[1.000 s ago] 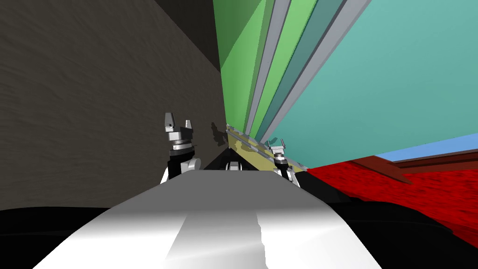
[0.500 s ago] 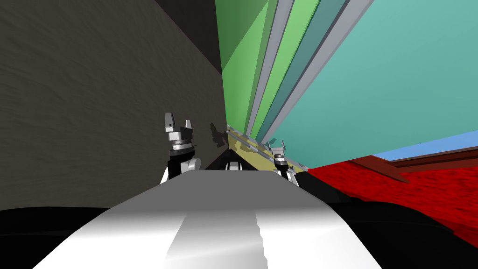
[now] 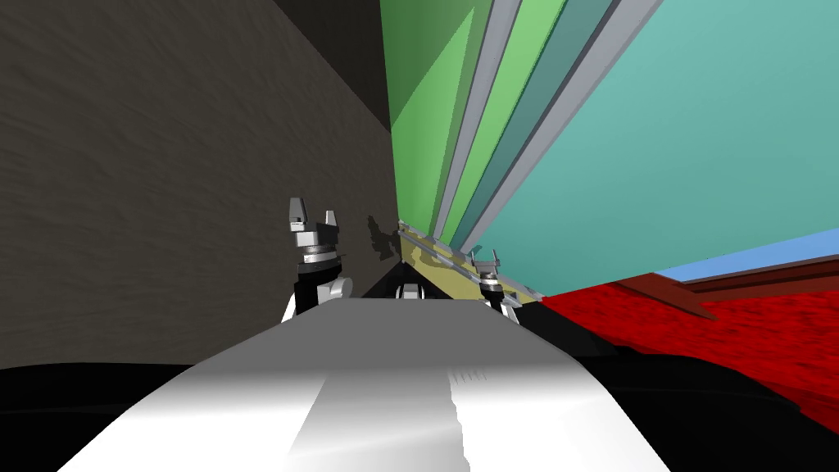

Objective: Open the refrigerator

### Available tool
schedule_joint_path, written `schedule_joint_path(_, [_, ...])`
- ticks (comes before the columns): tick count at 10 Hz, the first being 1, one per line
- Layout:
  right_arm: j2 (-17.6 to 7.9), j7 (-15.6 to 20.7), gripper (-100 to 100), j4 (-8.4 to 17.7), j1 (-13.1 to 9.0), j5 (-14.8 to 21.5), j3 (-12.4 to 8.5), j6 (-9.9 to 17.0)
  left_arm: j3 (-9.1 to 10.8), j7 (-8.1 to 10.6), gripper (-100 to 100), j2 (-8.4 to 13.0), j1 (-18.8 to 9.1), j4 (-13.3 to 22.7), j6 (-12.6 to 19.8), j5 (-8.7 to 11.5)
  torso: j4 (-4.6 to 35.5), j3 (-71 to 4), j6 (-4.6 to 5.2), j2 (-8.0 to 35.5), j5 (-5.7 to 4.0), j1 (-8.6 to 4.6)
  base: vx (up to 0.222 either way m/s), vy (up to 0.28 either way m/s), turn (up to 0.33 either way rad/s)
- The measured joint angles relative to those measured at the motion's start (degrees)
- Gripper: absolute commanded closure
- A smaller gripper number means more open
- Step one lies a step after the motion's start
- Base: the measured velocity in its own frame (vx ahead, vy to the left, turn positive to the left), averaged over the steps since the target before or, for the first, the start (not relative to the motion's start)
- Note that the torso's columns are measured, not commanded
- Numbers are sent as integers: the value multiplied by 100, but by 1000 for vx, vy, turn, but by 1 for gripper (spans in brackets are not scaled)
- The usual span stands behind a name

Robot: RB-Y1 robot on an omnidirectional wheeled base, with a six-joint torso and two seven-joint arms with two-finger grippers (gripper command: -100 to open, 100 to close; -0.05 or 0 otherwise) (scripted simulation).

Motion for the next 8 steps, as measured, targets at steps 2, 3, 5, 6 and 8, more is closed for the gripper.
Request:
schedule_joint_path(2, [96, 256, -100, 99, -12, 19, -40, -35, 0, 0, 0, 0, 0, 0, 0, 0, 3, 1, 4, 3, 1, -2, 19, 29, -6])
schedule_joint_path(3, [196, 408, -100, 186, -57, 38, -71, -45, 0, 0, 0, 0, 0, 0, 0, 0, 3, -1, -2, -3, 2, 1, 17, 19, 1])
schedule_joint_path(5, [357, 654, -100, 287, -58, 55, -106, -96, 0, 0, 0, 0, 0, 0, 0, 0, 4, 2, 0, 4, -1, -3, 26, 14, 3])
schedule_joint_path(6, [487, 812, -100, 411, -96, 63, -138, -151, 0, 0, 0, 0, 0, 0, 0, 0, 8, 5, 1, 9, 2, 1, 24, 15, -9])
schedule_joint_path(8, [810, 1058, -100, 486, -129, 86, -181, -142, 0, 0, 0, 0, 0, 0, 0, 0, 17, 16, -4, 29, 10, 22, 18, 13, 4])
